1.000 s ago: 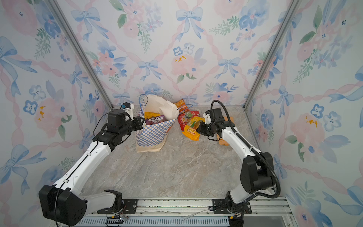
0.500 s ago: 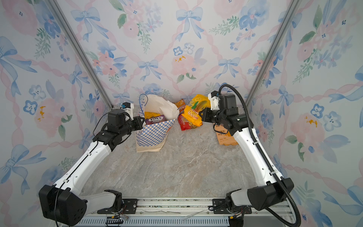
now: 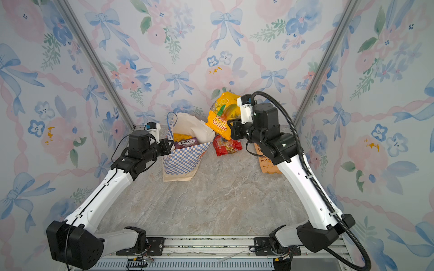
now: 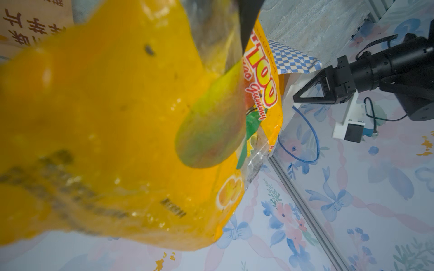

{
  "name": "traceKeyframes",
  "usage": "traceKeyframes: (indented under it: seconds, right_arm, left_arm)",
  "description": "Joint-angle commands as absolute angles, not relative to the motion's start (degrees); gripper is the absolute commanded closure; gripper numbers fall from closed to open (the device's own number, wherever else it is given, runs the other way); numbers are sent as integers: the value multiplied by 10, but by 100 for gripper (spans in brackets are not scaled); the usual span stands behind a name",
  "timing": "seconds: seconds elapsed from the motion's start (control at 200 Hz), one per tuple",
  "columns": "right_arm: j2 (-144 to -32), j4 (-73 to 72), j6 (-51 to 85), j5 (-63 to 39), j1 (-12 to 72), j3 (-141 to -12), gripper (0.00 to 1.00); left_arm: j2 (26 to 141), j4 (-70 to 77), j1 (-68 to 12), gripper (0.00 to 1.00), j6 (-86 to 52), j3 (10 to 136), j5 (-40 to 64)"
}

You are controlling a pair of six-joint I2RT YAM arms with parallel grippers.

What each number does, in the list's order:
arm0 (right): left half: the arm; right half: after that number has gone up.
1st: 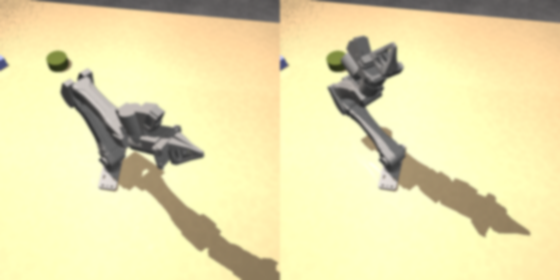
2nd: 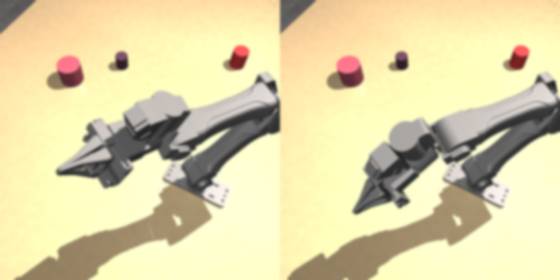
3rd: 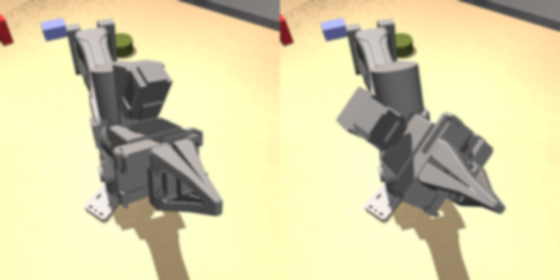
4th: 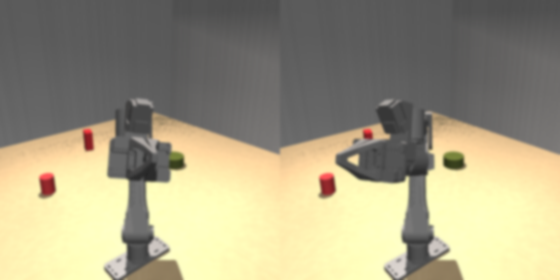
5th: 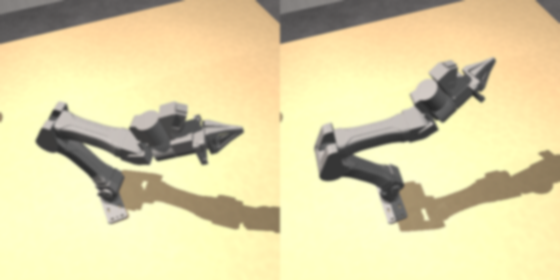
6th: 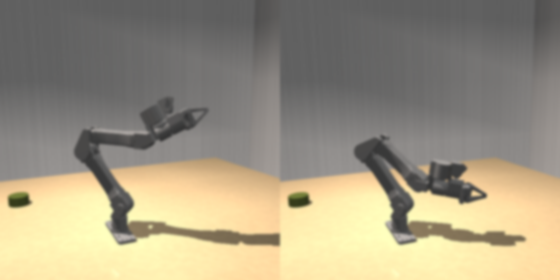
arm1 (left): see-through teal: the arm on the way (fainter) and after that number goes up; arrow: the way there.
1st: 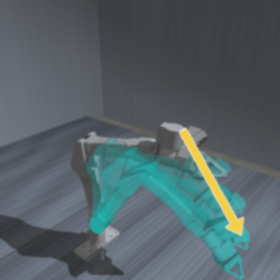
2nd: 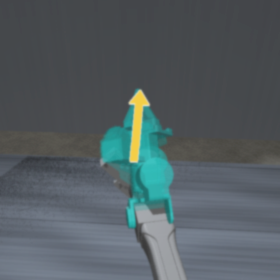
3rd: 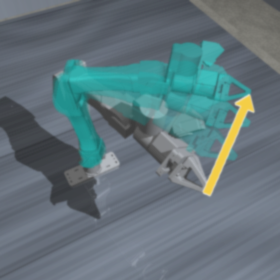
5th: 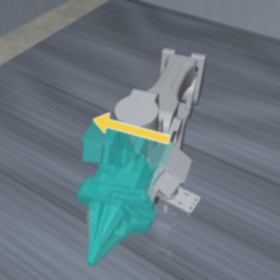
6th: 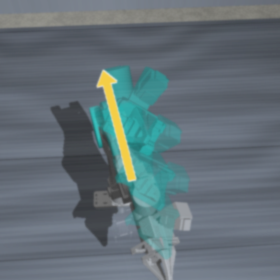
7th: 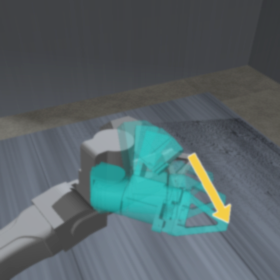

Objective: Place the snacks into the paper bag
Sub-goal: Place the snack in the paper bag.

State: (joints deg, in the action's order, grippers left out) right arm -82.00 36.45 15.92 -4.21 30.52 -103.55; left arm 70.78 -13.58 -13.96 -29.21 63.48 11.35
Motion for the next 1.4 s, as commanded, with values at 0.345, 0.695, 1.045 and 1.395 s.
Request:
traceKeyframes:
  seconds: [0.345, 0.695, 1.045, 1.395]
  right_arm:
    - [-988, 186, 130, 35, 382, -1084, 100]
    - [-1083, 204, 65, 76, 422, -1148, 100]
    - [-1109, 200, 66, 58, 438, -1177, 100]
    - [-1146, 208, 61, 49, 443, -1211, 100]
  left_arm:
    - [689, -121, -146, 100, -289, 627, 136]
    - [684, -121, -146, 100, -285, 618, 140]
    - [674, -122, -145, 100, -281, 619, 141]
    - [670, -122, -146, 100, -282, 612, 138]
